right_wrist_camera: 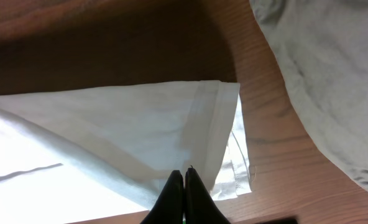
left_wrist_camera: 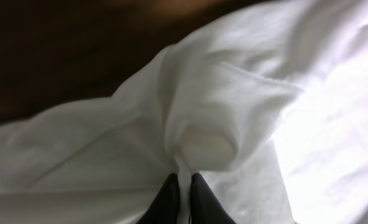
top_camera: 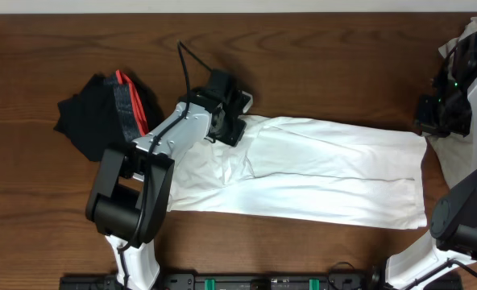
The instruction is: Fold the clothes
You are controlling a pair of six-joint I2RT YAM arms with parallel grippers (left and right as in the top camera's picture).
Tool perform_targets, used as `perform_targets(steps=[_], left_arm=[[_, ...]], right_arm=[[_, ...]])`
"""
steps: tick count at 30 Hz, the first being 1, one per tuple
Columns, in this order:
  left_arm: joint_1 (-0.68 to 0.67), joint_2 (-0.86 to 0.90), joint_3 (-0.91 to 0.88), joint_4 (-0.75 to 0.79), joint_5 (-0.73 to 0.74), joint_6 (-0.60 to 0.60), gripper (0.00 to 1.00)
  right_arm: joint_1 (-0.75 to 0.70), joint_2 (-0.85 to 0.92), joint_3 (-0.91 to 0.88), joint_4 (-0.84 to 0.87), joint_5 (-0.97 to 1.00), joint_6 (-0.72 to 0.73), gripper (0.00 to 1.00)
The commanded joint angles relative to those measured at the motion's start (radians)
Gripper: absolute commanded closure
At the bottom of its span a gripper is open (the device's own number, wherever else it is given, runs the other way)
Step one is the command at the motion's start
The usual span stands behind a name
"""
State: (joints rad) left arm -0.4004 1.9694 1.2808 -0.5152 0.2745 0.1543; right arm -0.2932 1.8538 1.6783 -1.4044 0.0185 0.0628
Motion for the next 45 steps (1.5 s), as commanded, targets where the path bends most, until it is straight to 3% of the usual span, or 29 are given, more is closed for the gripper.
perform_targets(steps=[1,10,20,30,36,38,41,45], left_arm=[[-0.001,-0.018,0.027,-0.045,0.005,-0.002,0.94],[-0.002,-0.170,0.145,-0.271,-0.006,-0.002,0.94],[-0.005,-0.345,0.157,-0.499,-0.005,-0.002,0.94],[-0.061,-0.356,0.157,-0.703,0.006,-0.006,0.93],[-0.079,-0.356,0.154,-0.738,0.006,-0.006,0.85],[-0.079,-0.356,0.154,-0.741,0.005,-0.006,0.83],[-0.079,-0.356,0.154,-0.741,0.005,-0.006,0.65],[-0.078,-0.356,0.154,-0.741,-0.022,-0.006,0.56]], right_arm=[[0.005,-0.018,0.003,0.001,0.000,-0.011,0.98],[0.005,-0.018,0.003,0.019,0.000,-0.011,0.98],[0.006,-0.018,0.003,0.021,0.000,-0.012,0.98],[0.006,-0.018,0.003,-0.093,0.028,-0.012,0.97],[0.006,-0.018,0.003,-0.108,0.028,-0.012,0.94],[0.006,-0.018,0.003,-0.107,0.028,-0.012,0.89],[0.006,-0.018,0.003,-0.107,0.029,-0.012,0.67],[0.006,-0.018,0.003,-0.102,0.008,-0.011,0.62]])
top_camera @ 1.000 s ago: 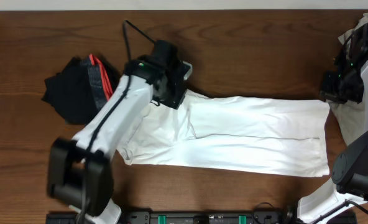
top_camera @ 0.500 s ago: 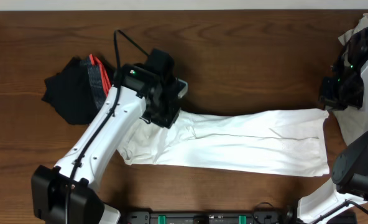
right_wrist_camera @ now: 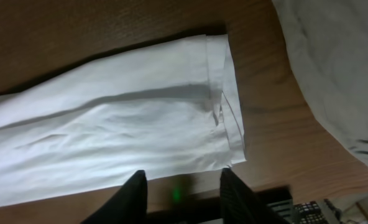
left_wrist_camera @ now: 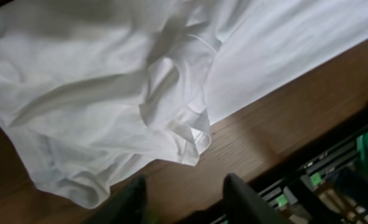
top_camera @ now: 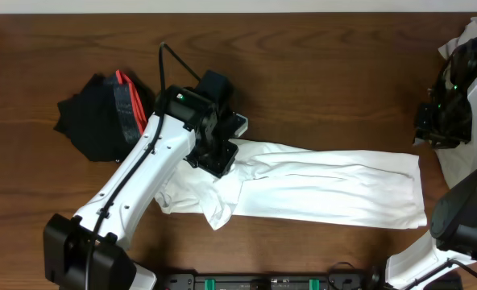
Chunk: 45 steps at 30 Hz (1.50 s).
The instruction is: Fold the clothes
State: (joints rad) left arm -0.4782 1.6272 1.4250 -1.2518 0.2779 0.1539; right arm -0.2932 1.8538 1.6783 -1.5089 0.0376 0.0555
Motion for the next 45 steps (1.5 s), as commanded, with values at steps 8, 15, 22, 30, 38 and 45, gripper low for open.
perform_targets(steps=[8,15,22,30,38,45], left_arm=[[0.008,-0.013,-0.003,0.057,-0.125,-0.066,0.39],[-0.003,0.023,-0.025,0.103,0.032,-0.061,0.37],[-0.087,0.107,-0.109,0.217,0.028,-0.050,0.36],[-0.150,0.221,-0.128,0.272,-0.079,-0.052,0.37],[-0.156,0.227,-0.128,0.301,-0.088,-0.055,0.76],[-0.203,0.221,-0.126,0.272,-0.035,-0.117,0.94]], right_arm=[[0.006,-0.018,-0.037,0.092,-0.172,-0.044,0.59],[0.007,-0.018,-0.158,0.154,-0.400,-0.156,0.55],[0.006,-0.018,-0.227,0.185,-0.449,-0.169,0.51],[0.006,-0.018,-0.228,0.186,-0.449,-0.169,0.51],[0.006,-0.018,-0.228,0.191,-0.449,-0.169,0.50],[0.006,-0.018,-0.228,0.193,-0.449,-0.169,0.50]])
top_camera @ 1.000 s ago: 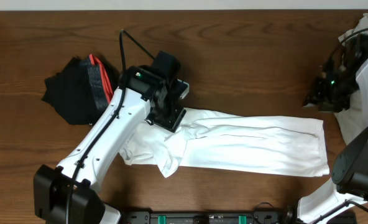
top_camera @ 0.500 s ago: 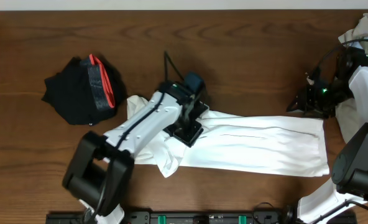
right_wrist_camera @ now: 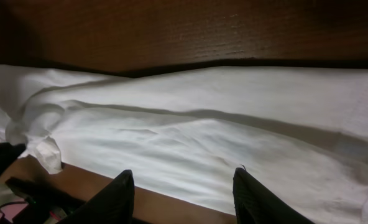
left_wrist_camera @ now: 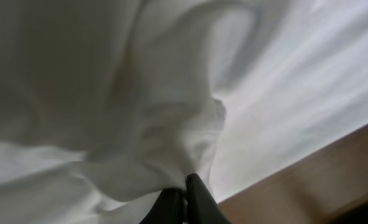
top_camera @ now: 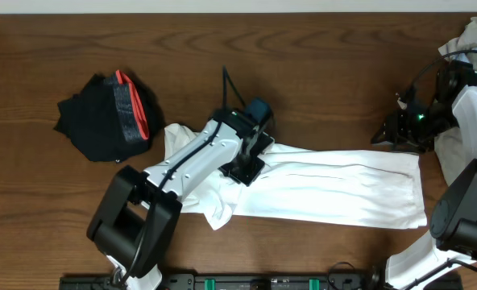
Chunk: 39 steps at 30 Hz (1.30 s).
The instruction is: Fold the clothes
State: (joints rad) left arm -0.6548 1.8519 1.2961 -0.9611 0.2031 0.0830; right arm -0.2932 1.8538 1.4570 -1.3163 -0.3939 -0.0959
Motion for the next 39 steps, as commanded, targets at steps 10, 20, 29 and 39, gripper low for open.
perform_targets(steps=[10,20,29,39], left_arm=[[-0.184,-0.022,0.003,-0.039,0.171,-0.107,0.69],[-0.169,-0.023,0.004,-0.060,0.065,-0.175,0.57],[-0.062,-0.023,0.004,-0.145,-0.119,-0.254,0.58],[0.245,-0.035,-0.003,-0.106,-0.174,-0.342,0.57]], right_arm=[[0.006,-0.018,-0.006,0.012,-0.018,-0.018,0.50],[0.006,-0.018,-0.006,0.011,-0.018,-0.018,0.50],[0.006,-0.018,-0.006,0.009,-0.014,-0.018,0.50],[0.006,-0.018,-0.006,0.009,-0.014,-0.018,0.49]])
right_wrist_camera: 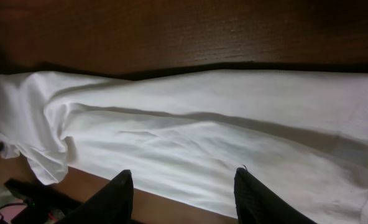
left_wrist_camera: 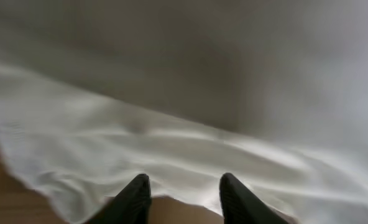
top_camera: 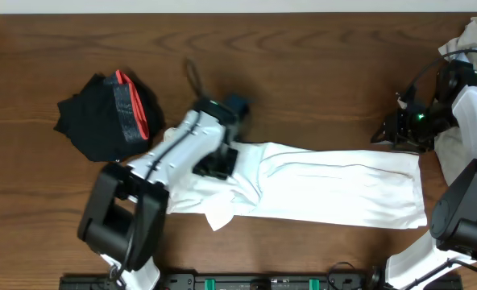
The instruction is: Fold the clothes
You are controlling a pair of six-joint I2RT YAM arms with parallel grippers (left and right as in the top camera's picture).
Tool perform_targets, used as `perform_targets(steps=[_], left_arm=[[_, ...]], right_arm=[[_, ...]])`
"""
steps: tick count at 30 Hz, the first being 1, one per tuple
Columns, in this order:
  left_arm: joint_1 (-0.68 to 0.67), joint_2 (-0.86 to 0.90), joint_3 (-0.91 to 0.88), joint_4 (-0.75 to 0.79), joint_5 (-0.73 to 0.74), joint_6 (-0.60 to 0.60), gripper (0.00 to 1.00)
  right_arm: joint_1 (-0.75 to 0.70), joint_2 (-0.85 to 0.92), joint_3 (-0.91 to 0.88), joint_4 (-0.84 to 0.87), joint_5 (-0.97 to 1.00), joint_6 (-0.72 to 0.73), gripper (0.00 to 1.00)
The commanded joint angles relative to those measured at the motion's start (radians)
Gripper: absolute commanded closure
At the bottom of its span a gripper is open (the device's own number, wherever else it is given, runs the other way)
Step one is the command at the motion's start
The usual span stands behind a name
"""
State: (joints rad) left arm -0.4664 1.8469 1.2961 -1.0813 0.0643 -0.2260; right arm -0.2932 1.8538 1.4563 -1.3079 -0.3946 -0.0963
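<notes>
White trousers, folded lengthwise, lie across the table from left of centre to the right edge. Their waist end is rumpled, with a flap sticking out at the front. My left gripper hovers open over that waist end. In the left wrist view its open gripper holds nothing, with blurred white cloth under it. My right gripper is by the far hem corner. It stands open above the trouser leg, empty.
A black garment pile with red trim lies at the left of the wooden table. A pale grey cloth lies at the far right corner. The table's front edge holds a dark rail.
My left gripper was shut on bunched cloth near the trousers' crotch. It is now open and further left over the waist. The waist cloth lies spread more to the left. The right arm is unchanged.
The trousers first lay spread wide, each gripper shut on a far corner. Then they lay folded in half lengthwise with both grippers open above them. My left gripper later was shut on the rumpled waist cloth, and now it has let go; the right stays open at the hem.
</notes>
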Motion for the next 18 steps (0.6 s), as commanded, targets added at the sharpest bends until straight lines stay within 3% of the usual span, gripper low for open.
perform_targets(steps=[1,12,17,18], left_arm=[[0.082,-0.030,-0.006,0.033,-0.035,-0.023,0.57],[0.176,-0.029,-0.051,0.116,-0.076,0.067,0.52],[0.178,-0.029,-0.084,0.135,-0.072,0.077,0.53],[0.178,-0.029,-0.090,0.142,-0.072,0.080,0.56]], right_arm=[[0.006,-0.018,-0.006,0.002,-0.013,-0.017,0.49],[0.006,-0.018,-0.006,0.000,-0.013,-0.017,0.49],[0.006,-0.018,-0.006,-0.001,-0.013,-0.017,0.49],[0.006,-0.018,-0.006,-0.001,-0.013,-0.017,0.49]])
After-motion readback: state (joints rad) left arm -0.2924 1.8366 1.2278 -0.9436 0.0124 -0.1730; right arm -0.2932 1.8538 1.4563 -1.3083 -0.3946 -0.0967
